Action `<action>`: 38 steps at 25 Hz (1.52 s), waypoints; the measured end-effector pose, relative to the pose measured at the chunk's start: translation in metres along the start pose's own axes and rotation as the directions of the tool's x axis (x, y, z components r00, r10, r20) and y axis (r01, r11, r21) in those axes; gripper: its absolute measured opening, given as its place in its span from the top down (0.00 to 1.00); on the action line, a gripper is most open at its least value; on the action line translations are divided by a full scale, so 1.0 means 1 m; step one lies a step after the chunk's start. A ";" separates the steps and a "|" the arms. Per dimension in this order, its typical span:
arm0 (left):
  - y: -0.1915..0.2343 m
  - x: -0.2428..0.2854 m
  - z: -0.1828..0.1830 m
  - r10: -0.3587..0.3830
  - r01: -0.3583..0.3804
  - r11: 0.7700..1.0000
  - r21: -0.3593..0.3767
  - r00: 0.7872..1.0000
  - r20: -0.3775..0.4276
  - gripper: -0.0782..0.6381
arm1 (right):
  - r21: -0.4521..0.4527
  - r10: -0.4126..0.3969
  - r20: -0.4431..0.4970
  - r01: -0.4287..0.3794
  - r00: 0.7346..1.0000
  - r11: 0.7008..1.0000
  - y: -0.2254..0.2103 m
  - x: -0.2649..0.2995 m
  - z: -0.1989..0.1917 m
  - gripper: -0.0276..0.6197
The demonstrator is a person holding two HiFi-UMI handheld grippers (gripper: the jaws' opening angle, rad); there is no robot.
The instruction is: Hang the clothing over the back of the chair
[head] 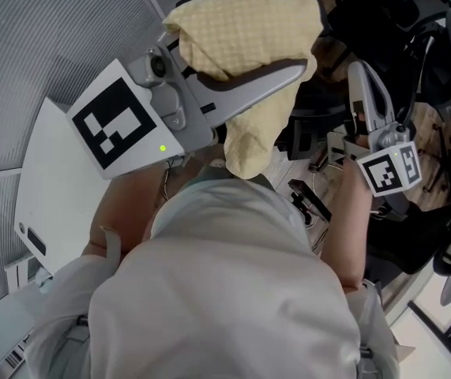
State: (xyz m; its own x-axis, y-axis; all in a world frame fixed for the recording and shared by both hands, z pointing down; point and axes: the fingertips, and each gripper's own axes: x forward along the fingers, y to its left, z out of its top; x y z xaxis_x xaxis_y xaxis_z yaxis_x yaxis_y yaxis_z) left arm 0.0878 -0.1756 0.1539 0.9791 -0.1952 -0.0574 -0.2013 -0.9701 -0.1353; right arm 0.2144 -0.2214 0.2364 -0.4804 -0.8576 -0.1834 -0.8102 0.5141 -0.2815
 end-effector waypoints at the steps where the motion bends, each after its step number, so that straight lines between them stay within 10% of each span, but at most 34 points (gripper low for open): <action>1: 0.002 0.003 0.004 -0.010 0.010 1.000 0.020 1.000 0.003 0.76 | -0.002 0.000 0.003 0.000 1.000 1.000 -0.001 -0.001 0.001 0.92; 6: 0.009 0.018 0.000 -0.063 0.060 0.994 0.088 0.997 0.039 0.76 | 0.000 -0.034 0.001 0.034 0.999 0.999 -0.009 -0.008 0.001 0.92; 17: 0.001 0.027 -0.104 -0.106 0.089 0.972 -0.219 0.992 -0.069 0.76 | 0.013 -0.032 -0.022 0.032 0.999 0.999 -0.015 0.000 -0.009 0.92; 24: -0.016 0.025 -0.129 -0.167 0.133 0.909 -0.396 0.985 -0.051 0.76 | 0.019 -0.027 -0.029 0.027 0.999 0.999 -0.014 0.008 -0.015 0.92; 32: -0.043 0.019 -0.154 -0.226 0.159 0.840 -0.519 0.972 -0.067 0.76 | 0.032 -0.021 -0.037 0.022 0.999 0.999 -0.009 0.014 -0.022 0.92; 38: -0.053 0.017 -0.166 -0.249 0.163 0.832 -0.530 0.964 -0.095 0.76 | 0.048 -0.002 -0.052 0.005 0.999 0.999 -0.010 0.017 -0.027 0.92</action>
State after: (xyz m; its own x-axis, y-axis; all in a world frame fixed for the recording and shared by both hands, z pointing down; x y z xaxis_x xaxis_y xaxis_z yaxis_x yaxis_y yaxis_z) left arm 0.1203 -0.1511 0.3248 0.9966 0.0395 0.0720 0.0072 -0.9155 0.4023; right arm 0.2051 -0.2415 0.2610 -0.4958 -0.8582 -0.1331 -0.7954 0.5102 -0.3271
